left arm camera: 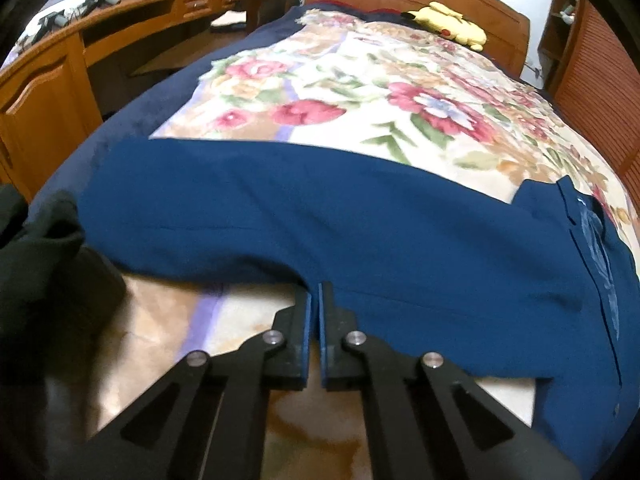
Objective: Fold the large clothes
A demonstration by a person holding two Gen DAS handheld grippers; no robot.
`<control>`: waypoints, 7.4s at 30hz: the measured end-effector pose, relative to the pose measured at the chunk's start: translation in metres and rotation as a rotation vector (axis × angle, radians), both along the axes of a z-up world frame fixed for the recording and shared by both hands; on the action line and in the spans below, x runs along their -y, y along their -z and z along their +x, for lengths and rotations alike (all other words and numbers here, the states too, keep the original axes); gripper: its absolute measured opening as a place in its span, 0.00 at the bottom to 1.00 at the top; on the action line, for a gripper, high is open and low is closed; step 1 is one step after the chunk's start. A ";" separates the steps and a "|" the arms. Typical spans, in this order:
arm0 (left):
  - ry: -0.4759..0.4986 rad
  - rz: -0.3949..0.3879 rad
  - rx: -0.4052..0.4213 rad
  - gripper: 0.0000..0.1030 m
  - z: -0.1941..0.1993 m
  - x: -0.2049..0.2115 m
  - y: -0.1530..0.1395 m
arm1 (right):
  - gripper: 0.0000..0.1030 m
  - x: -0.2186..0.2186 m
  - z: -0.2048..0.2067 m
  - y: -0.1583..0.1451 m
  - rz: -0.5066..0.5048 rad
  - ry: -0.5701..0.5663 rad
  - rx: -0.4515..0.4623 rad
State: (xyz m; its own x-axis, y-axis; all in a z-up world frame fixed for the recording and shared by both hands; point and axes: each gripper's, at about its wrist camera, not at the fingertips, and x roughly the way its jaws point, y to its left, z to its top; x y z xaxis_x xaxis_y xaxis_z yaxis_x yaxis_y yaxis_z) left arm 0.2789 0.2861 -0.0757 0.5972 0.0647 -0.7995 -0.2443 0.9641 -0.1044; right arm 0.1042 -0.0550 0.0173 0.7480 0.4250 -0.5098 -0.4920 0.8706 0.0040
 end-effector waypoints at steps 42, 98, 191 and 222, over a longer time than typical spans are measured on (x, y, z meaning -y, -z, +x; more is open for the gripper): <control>0.453 0.168 0.335 0.44 -0.203 0.226 -0.136 | 1.00 0.103 -0.020 -0.058 0.074 0.131 0.127; 0.216 0.102 0.411 0.54 -0.281 0.066 -0.083 | 0.08 -0.154 0.073 0.093 -0.317 -0.331 -0.264; 0.565 0.081 0.358 0.54 -0.226 0.288 -0.075 | 0.04 0.223 -0.024 0.011 -0.113 0.233 -0.108; 0.626 0.073 0.395 0.54 -0.243 0.314 -0.082 | 0.70 0.334 -0.063 -0.018 -0.188 0.483 -0.065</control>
